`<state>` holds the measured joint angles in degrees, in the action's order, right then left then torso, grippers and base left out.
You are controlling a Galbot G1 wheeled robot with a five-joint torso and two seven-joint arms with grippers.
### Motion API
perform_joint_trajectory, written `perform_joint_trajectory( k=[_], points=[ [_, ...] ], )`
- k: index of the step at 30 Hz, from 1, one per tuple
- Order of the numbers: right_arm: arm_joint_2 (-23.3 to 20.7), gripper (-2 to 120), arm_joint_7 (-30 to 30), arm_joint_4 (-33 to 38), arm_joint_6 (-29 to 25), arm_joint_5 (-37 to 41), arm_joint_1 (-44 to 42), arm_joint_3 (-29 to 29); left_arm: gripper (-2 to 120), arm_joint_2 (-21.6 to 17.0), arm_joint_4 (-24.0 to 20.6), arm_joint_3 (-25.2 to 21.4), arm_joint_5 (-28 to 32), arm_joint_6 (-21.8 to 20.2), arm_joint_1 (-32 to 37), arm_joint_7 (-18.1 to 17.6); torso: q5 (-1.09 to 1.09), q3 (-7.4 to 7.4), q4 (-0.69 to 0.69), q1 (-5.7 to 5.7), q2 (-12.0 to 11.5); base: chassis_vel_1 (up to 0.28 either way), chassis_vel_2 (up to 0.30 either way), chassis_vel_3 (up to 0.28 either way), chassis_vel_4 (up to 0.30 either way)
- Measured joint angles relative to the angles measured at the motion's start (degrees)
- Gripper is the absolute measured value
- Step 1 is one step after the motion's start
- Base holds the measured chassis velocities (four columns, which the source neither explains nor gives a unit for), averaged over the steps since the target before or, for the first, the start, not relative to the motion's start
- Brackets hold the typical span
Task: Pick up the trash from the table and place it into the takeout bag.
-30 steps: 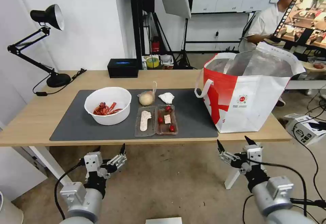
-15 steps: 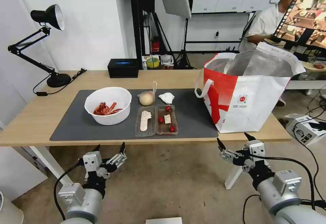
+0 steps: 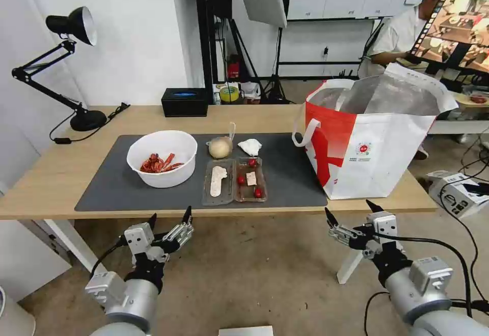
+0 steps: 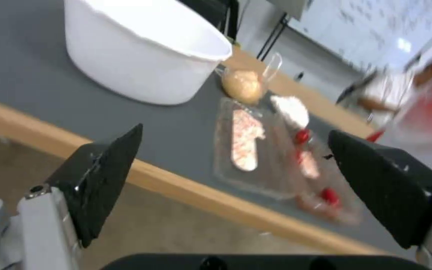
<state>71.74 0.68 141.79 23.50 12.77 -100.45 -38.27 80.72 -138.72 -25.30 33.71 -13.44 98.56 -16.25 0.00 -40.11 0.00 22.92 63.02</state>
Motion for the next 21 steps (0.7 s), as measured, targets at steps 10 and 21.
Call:
perform_joint_trajectory(
  k=[10, 21],
  points=[
    [-1.01, 100, -0.25, 0.0, -0.02, -0.13, -0.07, 0.28, 100, -0.01, 0.08, 4.73, 30.96, 1.29, -9.1, -17.09, 0.0, 0.0, 0.0, 0.0, 0.0, 0.0, 0.0, 0.0, 0.0],
    [-0.86, 100, -0.33, 0.48, -0.06, -0.32, -1.29, -0.6, 100, -3.49, 7.45, 12.22, 37.02, 2.85, -16.98, -19.48, 0.0, 0.0, 0.0, 0.0, 0.0, 0.0, 0.0, 0.0, 0.0]
  ],
)
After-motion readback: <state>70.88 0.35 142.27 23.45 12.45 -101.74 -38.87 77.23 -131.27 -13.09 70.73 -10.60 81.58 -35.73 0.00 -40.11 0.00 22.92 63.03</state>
